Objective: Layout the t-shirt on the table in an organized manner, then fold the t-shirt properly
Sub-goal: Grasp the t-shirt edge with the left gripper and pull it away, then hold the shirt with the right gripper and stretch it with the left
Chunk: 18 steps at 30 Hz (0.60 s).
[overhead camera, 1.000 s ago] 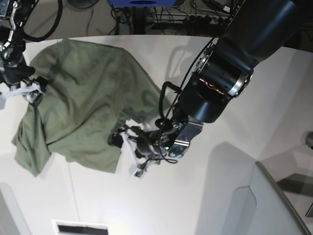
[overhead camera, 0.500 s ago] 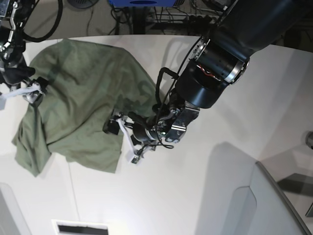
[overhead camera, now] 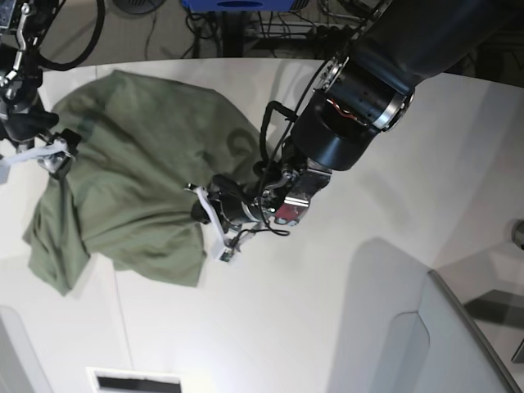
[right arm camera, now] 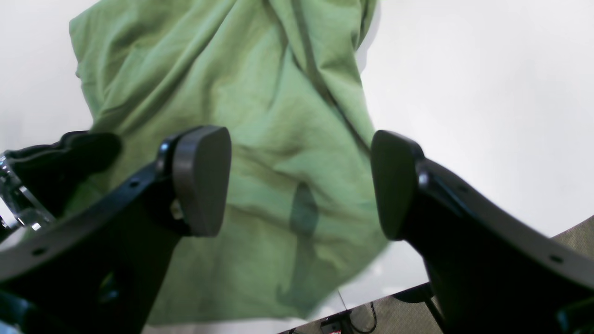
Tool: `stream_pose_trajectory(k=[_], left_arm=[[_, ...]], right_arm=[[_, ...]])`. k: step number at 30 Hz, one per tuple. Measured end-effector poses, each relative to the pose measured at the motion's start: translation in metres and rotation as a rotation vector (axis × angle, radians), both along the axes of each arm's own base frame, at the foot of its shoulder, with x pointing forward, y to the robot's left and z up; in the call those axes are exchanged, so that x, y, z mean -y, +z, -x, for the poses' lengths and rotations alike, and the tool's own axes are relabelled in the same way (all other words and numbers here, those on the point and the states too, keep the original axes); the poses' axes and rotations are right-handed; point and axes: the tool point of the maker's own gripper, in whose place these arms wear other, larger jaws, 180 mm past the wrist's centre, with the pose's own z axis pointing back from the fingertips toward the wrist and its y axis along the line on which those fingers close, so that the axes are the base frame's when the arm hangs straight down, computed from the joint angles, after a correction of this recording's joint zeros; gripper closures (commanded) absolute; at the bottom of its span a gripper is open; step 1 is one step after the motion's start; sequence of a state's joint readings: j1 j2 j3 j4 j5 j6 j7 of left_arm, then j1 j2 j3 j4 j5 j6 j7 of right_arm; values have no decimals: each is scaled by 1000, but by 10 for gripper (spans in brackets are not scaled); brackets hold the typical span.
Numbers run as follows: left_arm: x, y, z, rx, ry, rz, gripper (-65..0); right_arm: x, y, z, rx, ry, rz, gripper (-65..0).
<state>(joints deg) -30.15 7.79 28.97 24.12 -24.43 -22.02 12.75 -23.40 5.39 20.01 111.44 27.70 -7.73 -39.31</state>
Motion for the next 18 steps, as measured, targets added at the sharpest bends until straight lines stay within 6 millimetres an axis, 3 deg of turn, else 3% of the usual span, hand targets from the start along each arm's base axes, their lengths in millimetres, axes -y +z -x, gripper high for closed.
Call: stream_pose_trajectory(k=[2, 5, 8, 11, 14, 18], left_arm=[[-3, 9, -16, 46, 50, 18, 0], [-26, 24, -50, 109, 146, -12, 0], [-69, 42, -84, 166, 219, -41, 0], [-126, 53, -102, 225, 299, -87, 0], [-158, 40, -81, 188, 283, -151, 0], [-160, 28, -38, 178, 215, -158, 0]], right_arm=[[0, 0, 0, -1, 1, -1, -447], [-1, -1, 0, -4, 3, -2, -447], [-5, 0, -1, 2, 45, 6, -447], [-23, 3, -6, 26, 157, 0, -446], [-44, 1, -8, 38, 208, -31, -446], [-76, -15, 1, -78, 288, -115, -446]])
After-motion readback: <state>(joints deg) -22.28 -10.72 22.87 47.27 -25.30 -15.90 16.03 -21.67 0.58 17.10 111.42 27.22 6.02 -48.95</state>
